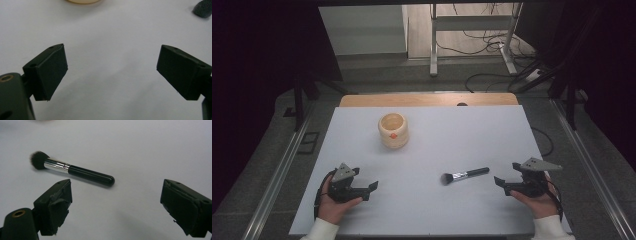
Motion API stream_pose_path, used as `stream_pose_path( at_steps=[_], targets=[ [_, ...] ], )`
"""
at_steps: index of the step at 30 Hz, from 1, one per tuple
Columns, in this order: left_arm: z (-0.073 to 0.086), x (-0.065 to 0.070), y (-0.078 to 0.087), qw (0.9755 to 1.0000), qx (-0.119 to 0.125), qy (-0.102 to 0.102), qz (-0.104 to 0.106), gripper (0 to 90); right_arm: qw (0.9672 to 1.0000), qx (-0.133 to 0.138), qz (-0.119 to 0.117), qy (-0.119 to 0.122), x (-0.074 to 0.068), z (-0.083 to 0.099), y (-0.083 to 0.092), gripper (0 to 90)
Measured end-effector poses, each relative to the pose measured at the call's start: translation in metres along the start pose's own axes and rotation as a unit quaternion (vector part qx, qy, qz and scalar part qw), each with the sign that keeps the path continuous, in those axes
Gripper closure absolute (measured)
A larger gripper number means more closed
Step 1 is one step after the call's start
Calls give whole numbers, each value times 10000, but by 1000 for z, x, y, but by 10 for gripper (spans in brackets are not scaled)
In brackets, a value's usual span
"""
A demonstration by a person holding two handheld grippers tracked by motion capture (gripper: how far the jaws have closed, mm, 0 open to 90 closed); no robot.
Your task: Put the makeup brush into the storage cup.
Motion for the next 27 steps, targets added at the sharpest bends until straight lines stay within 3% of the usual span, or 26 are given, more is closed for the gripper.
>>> stream_pose_path(
  at_steps=[16, 27],
  targets=[
    [0, -1, 1, 10000, 29, 22, 8, 105, 10000, -54, 41, 19, 6, -10, 2, 119],
    [-1, 0, 1, 10000, 65, -26, -30, 97, 9998, -104, -68, 138, 0, -22, 0, 128]
  ],
)
Point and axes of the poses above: each handheld gripper's, and its own axes: y roughly backward along the jaws, z roughly out of its underside, x roughly to its right, the point moved 10 cm from there along -y, roughly forward along the jaws, and after that the axes turned 7 degrees about x, right-handed, at the moved point
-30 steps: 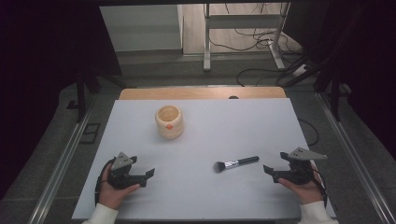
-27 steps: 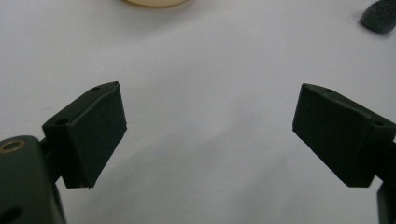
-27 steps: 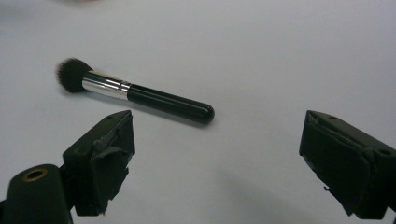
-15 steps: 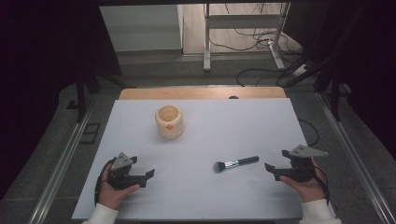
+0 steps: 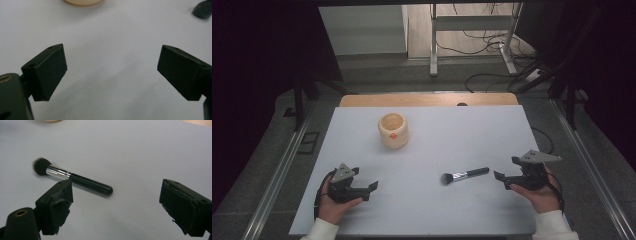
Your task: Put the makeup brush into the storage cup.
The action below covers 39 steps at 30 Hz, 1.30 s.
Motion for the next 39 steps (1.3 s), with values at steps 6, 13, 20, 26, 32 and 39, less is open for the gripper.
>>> stream_pose_path(
  at_steps=[6, 13, 20, 26, 32, 39],
  targets=[
    [1, 1, -1, 10000, -49, -11, 25, 96, 9999, -39, -98, 94, -5, -11, -7, 128],
    [2, 3, -2, 10000, -86, -7, 41, 96, 9995, -130, -202, 217, -8, -15, -9, 131],
    [2, 4, -2, 9999, -97, -73, 56, 96, 9967, -371, -387, 609, -15, -21, -13, 130],
    [3, 5, -1, 9999, -105, -68, 63, 97, 9943, -468, -527, 804, -20, -29, -15, 132],
    [3, 6, -2, 9999, -118, -81, 72, 97, 9938, -381, -567, 876, -20, -44, -16, 132],
    [2, 6, -2, 9999, -101, -96, 64, 98, 9904, -362, -696, 1141, -30, -61, -20, 140]
  ],
)
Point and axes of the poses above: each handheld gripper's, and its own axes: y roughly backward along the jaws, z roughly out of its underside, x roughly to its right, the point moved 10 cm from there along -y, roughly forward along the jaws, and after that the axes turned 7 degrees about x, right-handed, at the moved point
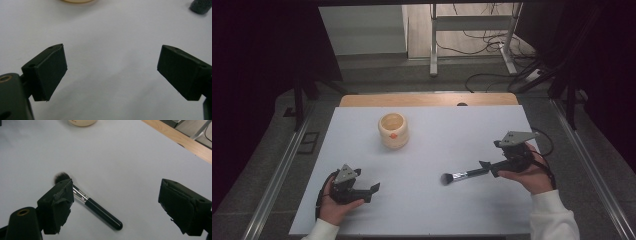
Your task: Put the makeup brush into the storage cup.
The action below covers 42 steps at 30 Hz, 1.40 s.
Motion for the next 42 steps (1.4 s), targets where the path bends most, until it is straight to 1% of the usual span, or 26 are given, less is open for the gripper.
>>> stream_pose_path(
  at_steps=[6, 14, 16, 18, 22, 24, 27, 30, 36, 42],
  targets=[
    [0, 1, -1, 10000, -20, -22, 2, 98, 9998, 17, -165, 112, -4, -12, -3, 141],
    [1, 1, -1, 10000, -40, -29, -6, 99, 9989, -71, -381, 280, -13, -16, -13, 134],
    [0, 1, -1, 10000, -39, -32, -16, 99, 9985, -78, -439, 312, -15, -16, -16, 134],
    [1, 1, -1, 10000, -41, -27, -19, 100, 9981, -159, -474, 361, -17, -13, -18, 135],
    [1, 1, -1, 10000, -52, -25, -9, 100, 9976, -186, -524, 402, -19, -13, -20, 135],
    [1, 1, 0, 10000, -52, -33, -3, 100, 9971, -213, -594, 415, -22, -12, -22, 134],
    [1, 1, 0, 10000, -43, -29, 3, 100, 9960, -280, -685, 497, -26, -11, -24, 132],
    [1, 2, -1, 10000, -46, -41, 9, 100, 9956, -340, -680, 556, -28, -11, -26, 132],
    [1, 3, -1, 10000, -59, -55, 21, 100, 9944, -404, -748, 627, -33, -11, -32, 135],
    [2, 3, -1, 9999, -94, -65, 33, 100, 9914, -612, -886, 747, -40, -4, -42, 135]
  ],
)
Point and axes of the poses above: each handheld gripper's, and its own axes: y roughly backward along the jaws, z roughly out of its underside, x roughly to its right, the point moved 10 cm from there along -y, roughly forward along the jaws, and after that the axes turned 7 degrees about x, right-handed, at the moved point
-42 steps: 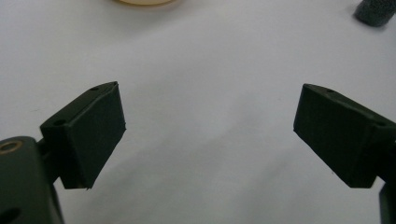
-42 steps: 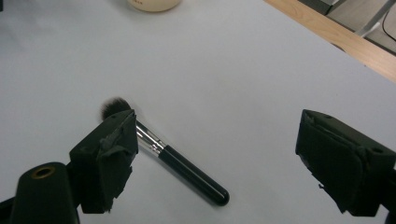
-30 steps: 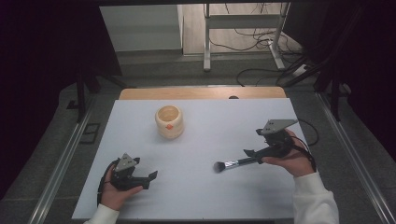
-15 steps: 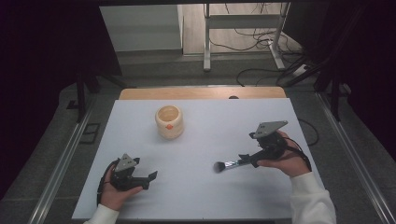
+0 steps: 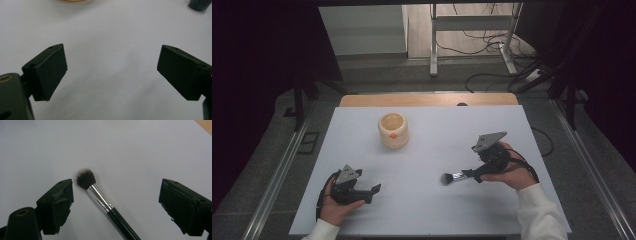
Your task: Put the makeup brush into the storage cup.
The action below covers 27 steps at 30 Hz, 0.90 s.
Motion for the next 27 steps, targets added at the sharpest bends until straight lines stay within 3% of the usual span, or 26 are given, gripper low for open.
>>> stream_pose_path(
  at_steps=[11, 27],
  targets=[
    [1, 1, -1, 10000, -28, 17, 47, 101, 9991, -368, -174, 111, -6, 10, -16, 135],
    [2, 1, -1, 10000, -74, -9, 49, 101, 9942, -931, -394, 369, -13, 26, -40, 168]
  ],
)
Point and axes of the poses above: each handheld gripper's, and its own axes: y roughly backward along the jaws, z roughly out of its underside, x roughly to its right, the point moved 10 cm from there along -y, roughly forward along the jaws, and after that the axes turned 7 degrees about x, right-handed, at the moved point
